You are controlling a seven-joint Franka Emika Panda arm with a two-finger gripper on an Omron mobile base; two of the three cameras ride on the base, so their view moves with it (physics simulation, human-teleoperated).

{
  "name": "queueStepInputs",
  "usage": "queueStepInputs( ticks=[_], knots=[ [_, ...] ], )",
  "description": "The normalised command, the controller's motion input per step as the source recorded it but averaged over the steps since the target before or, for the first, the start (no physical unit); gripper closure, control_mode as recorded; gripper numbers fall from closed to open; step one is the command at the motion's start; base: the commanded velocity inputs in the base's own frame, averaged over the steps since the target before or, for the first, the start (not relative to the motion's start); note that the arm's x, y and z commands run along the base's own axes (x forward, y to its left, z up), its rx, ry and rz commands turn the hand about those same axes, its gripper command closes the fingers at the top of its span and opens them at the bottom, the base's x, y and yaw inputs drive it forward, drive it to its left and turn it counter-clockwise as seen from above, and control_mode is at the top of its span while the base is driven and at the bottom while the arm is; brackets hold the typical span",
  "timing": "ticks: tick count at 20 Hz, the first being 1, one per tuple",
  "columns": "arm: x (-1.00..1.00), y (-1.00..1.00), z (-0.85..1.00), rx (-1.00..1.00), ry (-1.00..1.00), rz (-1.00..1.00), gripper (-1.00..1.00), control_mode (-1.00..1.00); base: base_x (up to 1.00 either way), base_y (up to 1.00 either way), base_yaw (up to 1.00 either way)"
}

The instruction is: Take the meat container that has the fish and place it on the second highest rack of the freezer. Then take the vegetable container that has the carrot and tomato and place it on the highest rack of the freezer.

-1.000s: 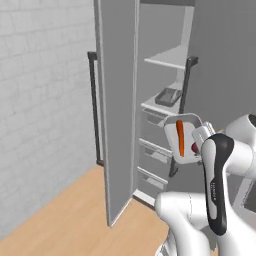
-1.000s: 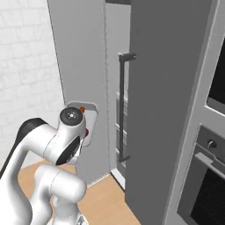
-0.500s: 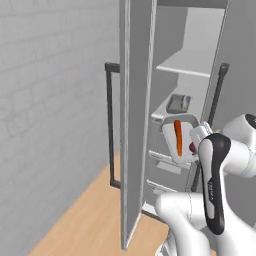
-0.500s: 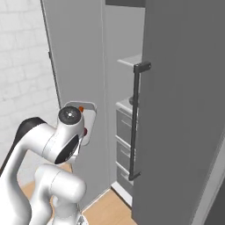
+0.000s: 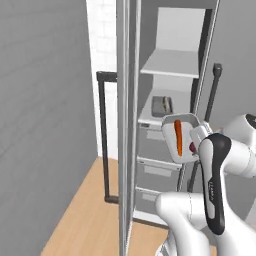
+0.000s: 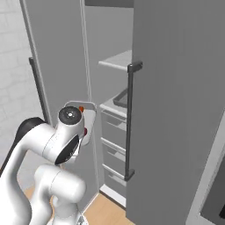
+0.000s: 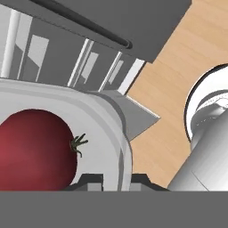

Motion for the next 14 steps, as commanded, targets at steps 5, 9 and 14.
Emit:
queueStepInputs(
  ticks=[5,9,14],
  knots=[
    [0.00,0.00,0.00,0.00,0.00,0.00,1.00,1.00,0.57,0.54,-0.36],
    [0.00,0.00,0.00,0.00,0.00,0.00,1.00,1.00,0.46,0.39,-0.23],
    [0.00,-0.29,0.29,0.02,0.00,-0.05,1.00,-1.00,0.01,0.01,-0.01]
  ],
)
